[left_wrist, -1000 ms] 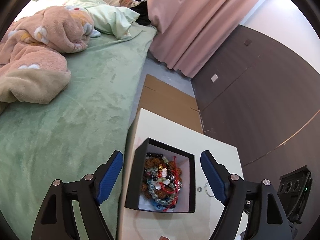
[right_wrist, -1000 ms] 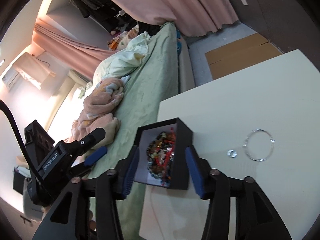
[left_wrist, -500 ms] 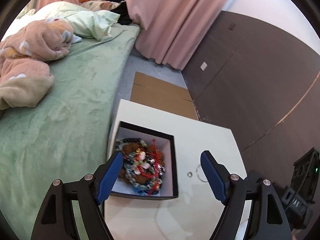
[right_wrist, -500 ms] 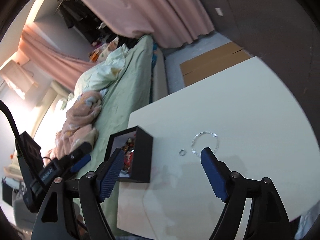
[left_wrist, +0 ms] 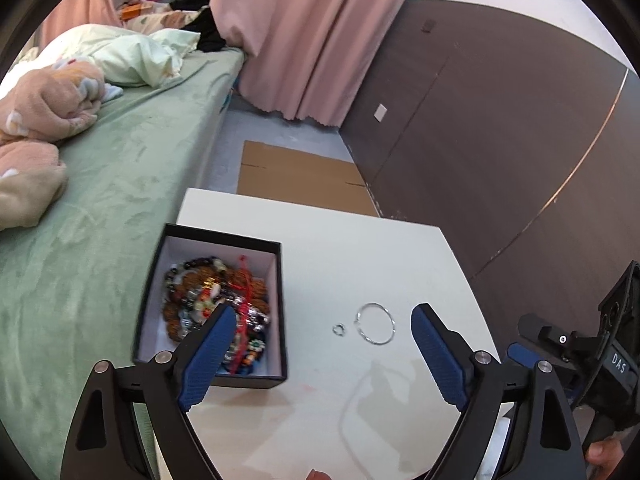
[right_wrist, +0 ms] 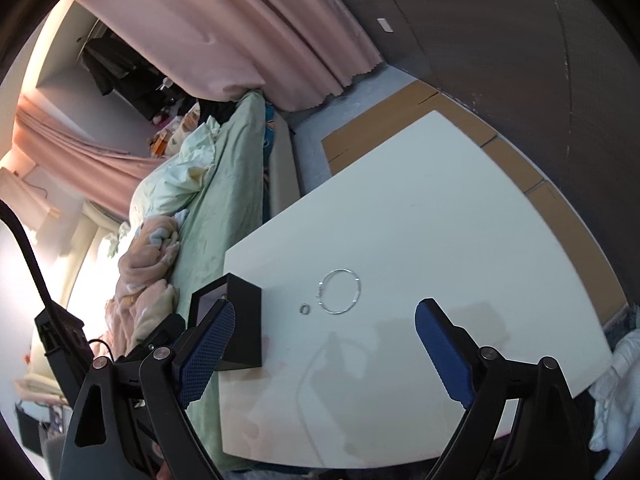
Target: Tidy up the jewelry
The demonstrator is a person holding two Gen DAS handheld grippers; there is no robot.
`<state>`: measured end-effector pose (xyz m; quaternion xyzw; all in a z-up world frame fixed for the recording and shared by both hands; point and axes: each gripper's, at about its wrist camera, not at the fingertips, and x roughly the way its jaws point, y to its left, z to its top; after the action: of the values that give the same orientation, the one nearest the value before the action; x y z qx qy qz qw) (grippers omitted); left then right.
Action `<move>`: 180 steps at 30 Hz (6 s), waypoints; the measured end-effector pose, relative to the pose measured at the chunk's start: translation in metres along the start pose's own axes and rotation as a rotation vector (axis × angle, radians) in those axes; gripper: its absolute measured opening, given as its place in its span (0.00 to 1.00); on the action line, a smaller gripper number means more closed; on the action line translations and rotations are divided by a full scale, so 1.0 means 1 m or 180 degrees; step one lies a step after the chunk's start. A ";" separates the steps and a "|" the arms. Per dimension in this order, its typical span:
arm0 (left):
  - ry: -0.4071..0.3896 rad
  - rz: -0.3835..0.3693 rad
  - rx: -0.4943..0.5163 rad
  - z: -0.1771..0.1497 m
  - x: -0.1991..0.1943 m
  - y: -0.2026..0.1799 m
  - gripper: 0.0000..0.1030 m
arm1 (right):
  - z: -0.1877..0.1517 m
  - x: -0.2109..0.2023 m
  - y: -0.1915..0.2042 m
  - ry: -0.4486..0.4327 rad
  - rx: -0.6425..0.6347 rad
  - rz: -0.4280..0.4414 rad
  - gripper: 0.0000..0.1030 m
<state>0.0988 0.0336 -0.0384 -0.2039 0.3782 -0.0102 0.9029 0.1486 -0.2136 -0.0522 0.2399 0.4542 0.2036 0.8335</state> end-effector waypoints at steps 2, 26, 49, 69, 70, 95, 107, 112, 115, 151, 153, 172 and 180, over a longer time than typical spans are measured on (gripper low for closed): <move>0.0044 -0.0010 -0.0003 0.000 0.004 -0.003 0.87 | 0.001 -0.001 -0.004 0.0011 0.0024 -0.0001 0.89; 0.0887 0.0304 0.0672 -0.002 0.091 -0.046 0.40 | 0.014 -0.008 -0.048 0.0088 0.0353 -0.0118 0.89; 0.1120 0.0720 0.1130 -0.020 0.139 -0.057 0.15 | 0.016 0.018 -0.043 0.0266 0.0318 -0.0243 0.89; 0.0816 0.0435 0.0723 0.014 0.086 -0.031 0.13 | 0.014 0.070 -0.011 0.0638 -0.0247 -0.0353 0.89; 0.0796 0.0429 0.0707 0.015 0.083 -0.029 0.13 | 0.014 0.072 -0.009 0.0646 -0.0286 -0.0365 0.89; 0.0481 0.0331 0.0117 0.049 0.042 0.043 0.13 | 0.000 0.144 0.035 0.0882 -0.0749 -0.0930 0.89; 0.0425 0.0338 0.0040 0.046 0.030 0.052 0.13 | -0.013 0.159 0.054 0.0556 -0.0798 -0.1641 0.90; 0.0497 0.0392 0.0038 0.042 0.030 0.059 0.13 | -0.018 0.153 0.054 0.0512 -0.0835 -0.1746 0.85; 0.0536 0.0398 -0.0004 0.040 0.032 0.063 0.13 | -0.020 0.145 0.052 0.0488 -0.0853 -0.1751 0.76; 0.0355 0.0090 -0.0415 0.038 -0.003 0.084 0.73 | 0.005 0.111 0.051 0.1056 -0.1702 -0.0802 0.64; 0.0334 0.0097 -0.0416 0.038 -0.006 0.085 0.73 | 0.004 0.114 0.056 0.1125 -0.2063 -0.0851 0.64; 0.0523 0.0218 -0.0302 0.028 0.000 0.089 0.74 | -0.010 0.137 0.038 0.1602 -0.2730 -0.0755 0.69; 0.0451 0.0185 -0.0329 0.025 -0.014 0.090 0.74 | -0.010 0.123 0.031 0.1568 -0.2600 -0.0826 0.50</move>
<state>0.0937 0.1272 -0.0468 -0.2379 0.4468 0.0211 0.8621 0.1987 -0.1175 -0.1198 -0.2202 0.5470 0.3102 0.7457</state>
